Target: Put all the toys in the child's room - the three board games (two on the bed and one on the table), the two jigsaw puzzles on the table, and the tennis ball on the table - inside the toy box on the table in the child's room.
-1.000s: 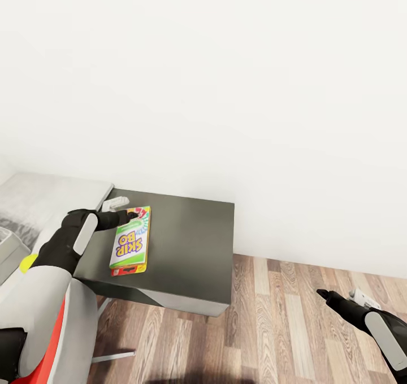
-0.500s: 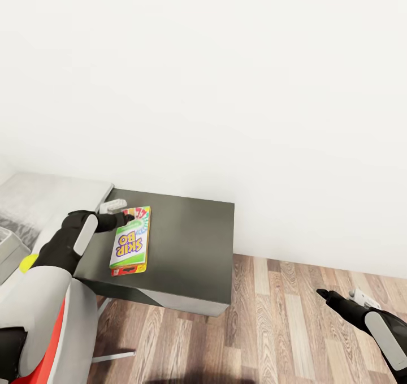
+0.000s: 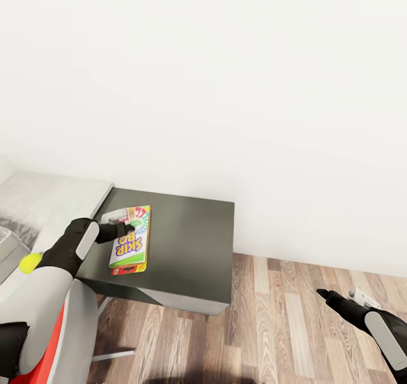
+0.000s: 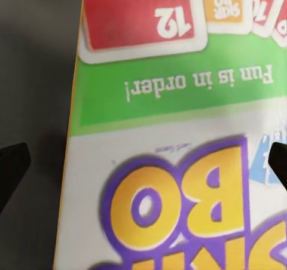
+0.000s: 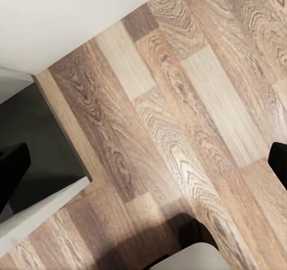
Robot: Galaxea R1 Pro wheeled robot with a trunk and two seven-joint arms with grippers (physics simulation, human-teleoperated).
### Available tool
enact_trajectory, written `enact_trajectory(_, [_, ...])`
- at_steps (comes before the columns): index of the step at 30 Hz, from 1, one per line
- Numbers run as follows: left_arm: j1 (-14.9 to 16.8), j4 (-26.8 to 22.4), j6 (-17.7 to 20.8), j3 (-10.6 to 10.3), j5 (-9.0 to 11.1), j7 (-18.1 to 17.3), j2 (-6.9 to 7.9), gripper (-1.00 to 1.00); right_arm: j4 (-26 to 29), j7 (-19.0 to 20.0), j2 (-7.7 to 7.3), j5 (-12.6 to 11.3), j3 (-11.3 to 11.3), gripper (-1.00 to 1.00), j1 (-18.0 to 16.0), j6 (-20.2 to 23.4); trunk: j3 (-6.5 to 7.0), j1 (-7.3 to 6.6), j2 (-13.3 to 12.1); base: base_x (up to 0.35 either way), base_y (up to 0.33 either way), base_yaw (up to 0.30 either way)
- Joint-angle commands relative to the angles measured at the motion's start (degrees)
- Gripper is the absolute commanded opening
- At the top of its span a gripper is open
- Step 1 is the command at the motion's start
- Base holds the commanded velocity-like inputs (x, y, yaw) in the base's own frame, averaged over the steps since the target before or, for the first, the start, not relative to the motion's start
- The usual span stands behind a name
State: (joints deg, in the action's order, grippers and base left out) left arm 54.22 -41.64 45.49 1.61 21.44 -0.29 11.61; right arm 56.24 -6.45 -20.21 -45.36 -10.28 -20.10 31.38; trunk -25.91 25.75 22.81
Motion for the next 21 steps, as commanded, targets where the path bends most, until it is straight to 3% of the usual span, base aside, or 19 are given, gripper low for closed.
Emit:
enact_trajectory(1, [0.0,0.0,0.3,0.1,0.1,0.0,-0.01,1.0,0.1,-0.5,-0.01,-0.6,0.0,1.0,0.0,0.2,-0.17,0.03,0.1,0.0,0.0,0.0])
enact_trajectory(21, [0.0,-0.2,-0.6,0.0,0.3,-0.5,-0.17,1.0,0.1,-0.4,-0.01,-0.6,0.0,1.0,0.0,0.2,-1.64,0.03,0.1,0.0,0.0,0.0])
